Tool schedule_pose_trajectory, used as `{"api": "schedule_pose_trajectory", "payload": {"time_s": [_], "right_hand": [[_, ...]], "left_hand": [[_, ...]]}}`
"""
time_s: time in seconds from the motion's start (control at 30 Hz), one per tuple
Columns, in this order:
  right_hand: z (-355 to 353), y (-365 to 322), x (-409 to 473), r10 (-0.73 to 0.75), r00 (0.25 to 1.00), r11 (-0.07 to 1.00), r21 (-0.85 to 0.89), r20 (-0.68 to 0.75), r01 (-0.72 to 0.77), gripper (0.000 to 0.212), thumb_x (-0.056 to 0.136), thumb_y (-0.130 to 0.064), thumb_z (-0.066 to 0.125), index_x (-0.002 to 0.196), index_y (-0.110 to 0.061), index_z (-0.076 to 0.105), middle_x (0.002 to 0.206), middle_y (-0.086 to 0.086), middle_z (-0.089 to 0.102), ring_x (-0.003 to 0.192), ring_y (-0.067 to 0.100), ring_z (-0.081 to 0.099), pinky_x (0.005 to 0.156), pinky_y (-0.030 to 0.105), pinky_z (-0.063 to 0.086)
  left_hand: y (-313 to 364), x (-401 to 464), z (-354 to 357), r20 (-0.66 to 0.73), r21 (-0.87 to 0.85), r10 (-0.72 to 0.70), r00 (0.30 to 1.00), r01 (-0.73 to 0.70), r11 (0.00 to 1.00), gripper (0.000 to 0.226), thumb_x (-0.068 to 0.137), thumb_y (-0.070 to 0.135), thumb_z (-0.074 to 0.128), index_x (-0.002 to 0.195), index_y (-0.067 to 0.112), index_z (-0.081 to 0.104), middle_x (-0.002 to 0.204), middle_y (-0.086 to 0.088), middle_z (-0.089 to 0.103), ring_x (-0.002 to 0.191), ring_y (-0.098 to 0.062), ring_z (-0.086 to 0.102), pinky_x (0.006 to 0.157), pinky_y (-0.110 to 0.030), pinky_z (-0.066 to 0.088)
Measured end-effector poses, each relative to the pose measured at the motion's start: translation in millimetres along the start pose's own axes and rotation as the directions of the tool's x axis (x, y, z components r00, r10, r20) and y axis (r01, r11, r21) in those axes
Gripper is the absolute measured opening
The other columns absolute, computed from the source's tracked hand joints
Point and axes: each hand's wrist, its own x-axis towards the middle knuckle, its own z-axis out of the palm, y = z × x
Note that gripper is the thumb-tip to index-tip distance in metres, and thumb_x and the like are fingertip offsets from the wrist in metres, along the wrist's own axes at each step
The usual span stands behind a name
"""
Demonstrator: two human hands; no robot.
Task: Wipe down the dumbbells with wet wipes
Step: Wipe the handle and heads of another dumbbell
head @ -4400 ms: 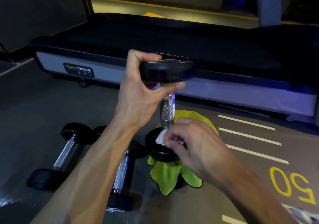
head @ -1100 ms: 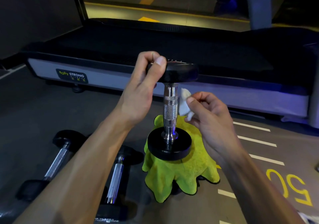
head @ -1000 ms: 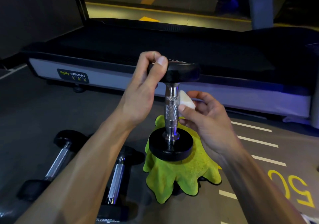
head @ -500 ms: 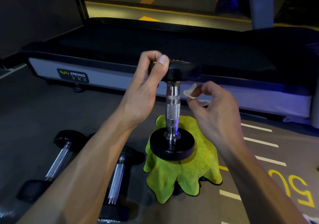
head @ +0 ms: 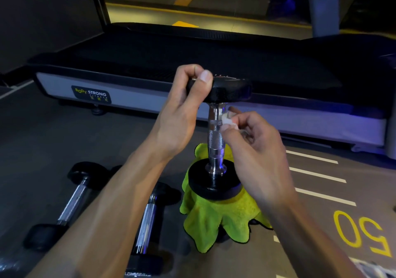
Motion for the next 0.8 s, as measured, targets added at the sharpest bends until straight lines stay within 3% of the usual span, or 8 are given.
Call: {"api": "schedule_pose_trajectory", "payload": {"time_s": [0.07,0.13,0.2,0.27,0.4,0.53,0.67,0.8], "right_hand": [[9,-3,-10,-0.013,0.999,0.999,0.031,0.046,0.011,0.010,0.097,-0.029,0.064,0.090,-0.022,0.064,0.085,-0.013,0.070,0.071,0.003,0.059,0.066,0.018,0.047],[17,1,-13,-0.004,0.995,0.995,0.095,0.102,-0.006,0.012,0.101,-0.031,0.061,0.092,-0.023,0.065,0.090,-0.013,0.071,0.075,-0.001,0.060,0.073,0.019,0.047],[16,10,-7,-0.009,0.998,0.991,0.133,0.069,0.000,0.015,0.103,-0.026,0.058,0.091,-0.023,0.065,0.106,-0.010,0.073,0.102,0.002,0.066,0.090,0.029,0.050],[8,17,5,-0.063,0.997,0.996,0.059,-0.042,0.065,0.018,0.104,-0.022,0.057,0.088,-0.020,0.065,0.120,-0.010,0.070,0.127,0.003,0.057,0.104,0.036,0.046],[10,27,14,-0.055,0.994,0.993,0.100,-0.097,0.065,0.009,0.102,-0.015,0.059,0.095,-0.015,0.065,0.095,0.001,0.073,0.093,0.007,0.070,0.083,0.027,0.051],[20,35,5,-0.033,0.995,0.985,0.166,-0.099,0.049,0.013,0.098,-0.016,0.067,0.107,-0.025,0.069,0.100,-0.007,0.077,0.099,0.006,0.072,0.092,0.024,0.055],[16,42,5,-0.035,0.986,0.999,0.033,-0.164,0.041,0.011,0.095,-0.034,0.071,0.100,-0.025,0.067,0.101,-0.007,0.072,0.094,0.005,0.068,0.086,0.033,0.055],[11,41,1,-0.035,0.987,0.999,-0.023,-0.156,0.032,0.024,0.092,-0.043,0.071,0.084,-0.022,0.064,0.077,-0.005,0.065,0.068,0.006,0.056,0.067,0.029,0.048]], "left_hand": [[-1,0,-1,-0.014,0.008,-0.006,1.000,0.006,1.000,0.019,0.103,0.044,0.043,0.107,0.026,0.049,0.112,0.005,0.052,0.098,-0.004,0.051,0.090,-0.020,0.049],[-2,0,-2,-0.027,0.018,-0.012,1.000,0.013,1.000,0.020,0.103,0.046,0.043,0.107,0.028,0.049,0.112,0.007,0.053,0.099,-0.003,0.052,0.090,-0.021,0.050],[-3,0,-3,-0.037,0.016,-0.015,0.999,0.015,1.000,0.020,0.102,0.047,0.043,0.107,0.030,0.049,0.110,0.009,0.053,0.098,-0.003,0.052,0.090,-0.023,0.050],[-4,0,-4,-0.038,0.013,-0.016,0.999,0.017,1.000,0.018,0.102,0.047,0.042,0.106,0.031,0.049,0.110,0.008,0.052,0.098,-0.003,0.051,0.090,-0.025,0.050],[-3,1,-4,-0.031,-0.003,-0.010,0.999,0.010,1.000,0.017,0.108,0.042,0.042,0.108,0.026,0.048,0.111,0.003,0.052,0.097,-0.003,0.052,0.088,-0.019,0.050],[-3,2,-2,-0.049,-0.005,-0.016,0.999,0.016,1.000,0.022,0.103,0.045,0.042,0.107,0.025,0.048,0.110,0.003,0.051,0.096,-0.009,0.050,0.082,-0.021,0.049],[-3,1,-1,-0.047,-0.027,-0.009,0.999,0.008,1.000,0.019,0.103,0.043,0.042,0.106,0.025,0.048,0.111,0.002,0.051,0.096,-0.007,0.050,0.084,-0.020,0.049],[-3,1,1,-0.029,-0.023,-0.004,1.000,0.003,1.000,0.019,0.103,0.041,0.043,0.107,0.024,0.048,0.113,0.000,0.051,0.098,-0.006,0.051,0.088,-0.018,0.049]]}}
